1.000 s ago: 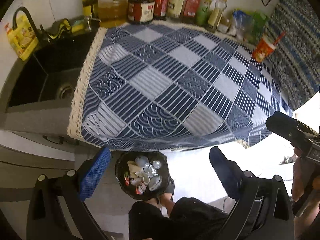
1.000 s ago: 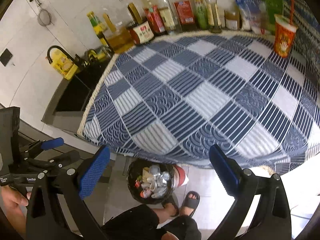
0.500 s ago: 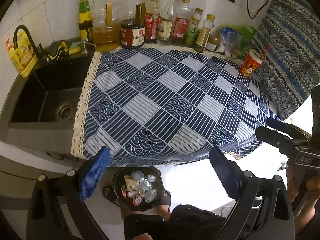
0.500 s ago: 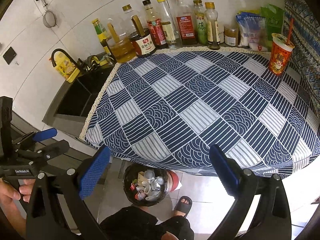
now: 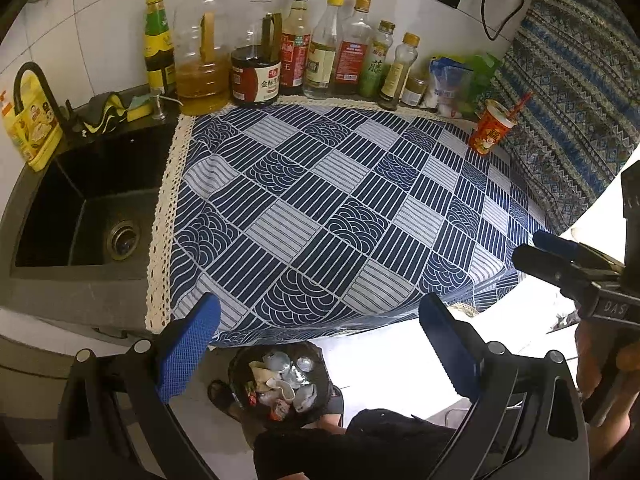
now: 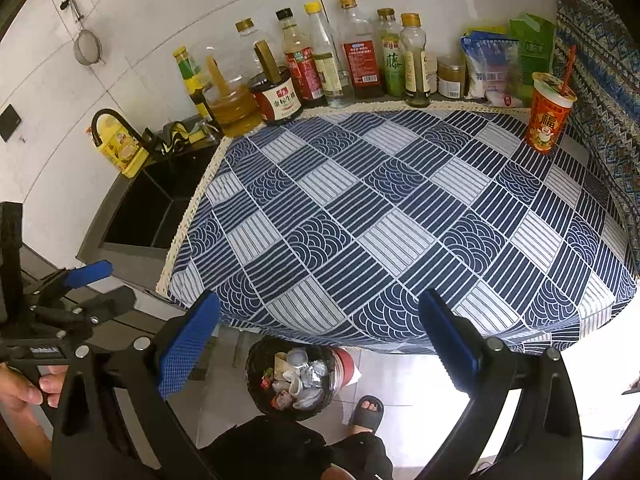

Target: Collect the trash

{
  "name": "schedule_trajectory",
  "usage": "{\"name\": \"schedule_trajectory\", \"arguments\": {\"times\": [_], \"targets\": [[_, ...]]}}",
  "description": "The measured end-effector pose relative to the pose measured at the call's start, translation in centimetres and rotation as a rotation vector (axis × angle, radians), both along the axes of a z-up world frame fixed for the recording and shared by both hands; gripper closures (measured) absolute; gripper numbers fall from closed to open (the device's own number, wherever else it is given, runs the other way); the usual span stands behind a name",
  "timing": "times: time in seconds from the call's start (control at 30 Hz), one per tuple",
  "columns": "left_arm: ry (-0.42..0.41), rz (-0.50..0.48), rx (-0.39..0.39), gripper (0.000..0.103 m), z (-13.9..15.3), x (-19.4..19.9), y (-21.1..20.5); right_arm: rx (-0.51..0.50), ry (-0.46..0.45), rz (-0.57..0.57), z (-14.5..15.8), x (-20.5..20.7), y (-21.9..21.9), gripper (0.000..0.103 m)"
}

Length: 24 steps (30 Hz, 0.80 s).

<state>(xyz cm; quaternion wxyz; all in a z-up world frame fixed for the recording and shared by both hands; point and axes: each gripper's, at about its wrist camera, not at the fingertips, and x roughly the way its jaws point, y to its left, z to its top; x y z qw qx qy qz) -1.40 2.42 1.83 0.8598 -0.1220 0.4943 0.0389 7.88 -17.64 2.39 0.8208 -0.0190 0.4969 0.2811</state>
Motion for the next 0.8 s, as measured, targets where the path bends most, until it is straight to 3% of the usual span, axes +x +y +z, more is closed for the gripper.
{"name": "schedule_trajectory", "arguments": {"times": [0.8], "targets": [[-0.011, 0.022, -0.001, 0.007, 0.1, -1.0, -1.6, -0.007, -0.015, 0.018, 0.1, -0.7, -1.0, 0.005]]}}
